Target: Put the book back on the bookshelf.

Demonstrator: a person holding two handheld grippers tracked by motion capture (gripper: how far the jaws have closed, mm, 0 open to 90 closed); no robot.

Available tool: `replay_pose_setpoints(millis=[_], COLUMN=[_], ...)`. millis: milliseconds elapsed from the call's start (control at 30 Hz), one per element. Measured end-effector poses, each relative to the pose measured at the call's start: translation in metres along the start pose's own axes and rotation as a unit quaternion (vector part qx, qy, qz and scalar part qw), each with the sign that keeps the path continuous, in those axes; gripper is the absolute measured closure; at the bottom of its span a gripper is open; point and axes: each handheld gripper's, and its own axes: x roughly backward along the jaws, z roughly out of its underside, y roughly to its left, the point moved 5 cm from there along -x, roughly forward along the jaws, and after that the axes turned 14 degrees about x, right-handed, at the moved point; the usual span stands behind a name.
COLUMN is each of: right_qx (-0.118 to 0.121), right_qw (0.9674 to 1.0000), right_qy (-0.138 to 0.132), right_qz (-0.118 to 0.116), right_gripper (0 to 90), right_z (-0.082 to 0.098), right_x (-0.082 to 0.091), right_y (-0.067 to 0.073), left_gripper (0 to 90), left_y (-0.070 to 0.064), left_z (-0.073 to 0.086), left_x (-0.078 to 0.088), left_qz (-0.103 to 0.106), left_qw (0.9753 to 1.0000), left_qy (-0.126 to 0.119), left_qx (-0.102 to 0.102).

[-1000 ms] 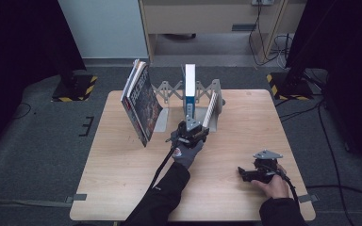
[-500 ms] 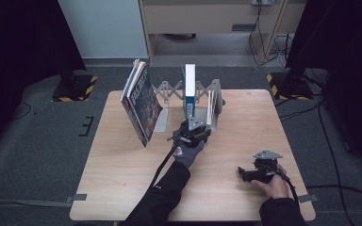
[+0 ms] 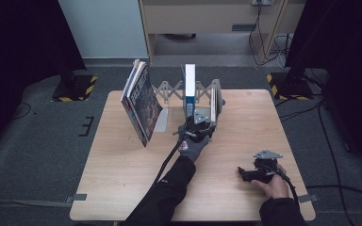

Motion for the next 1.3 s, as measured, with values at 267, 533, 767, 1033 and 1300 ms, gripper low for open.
replay_pose_setpoints(millis=[267, 533, 767, 1033, 1300], right_qx=[0.002, 0.002, 0.002, 0.002, 0.002], right_qw=[1.0, 1.0, 1.0, 1.0, 1.0], right_qy=[0.0, 0.0, 0.0, 0.0, 0.0], right_qz=[-0.001, -0.001, -0.001, -0.001, -0.001], right_gripper=[2.3, 2.3, 2.3, 2.3, 2.3], right_z=[0.0, 0.0, 0.0, 0.0, 0.0], right_x=[0.0, 0.0, 0.0, 0.0, 0.0], right_y=[0.0, 0.0, 0.0, 0.0, 0.0], left_gripper=[68.4, 67.5, 62.9, 56.4, 50.0], left_y=[-0.003, -0.007, -0.005, -0.004, 0.007], left_z=[-0.002, -0.003, -0.003, 0.001, 0.007], left_x=[-0.002, -0.004, 0.005, 0.03, 0.079], left_qz=[0.002, 0.004, 0.008, 0.006, 0.009], left_qw=[1.0, 0.9999, 0.9996, 0.9979, 0.9967], left_qy=[0.004, 0.007, 0.008, 0.017, 0.039], left_qx=[0.005, -0.008, -0.024, -0.062, -0.071])
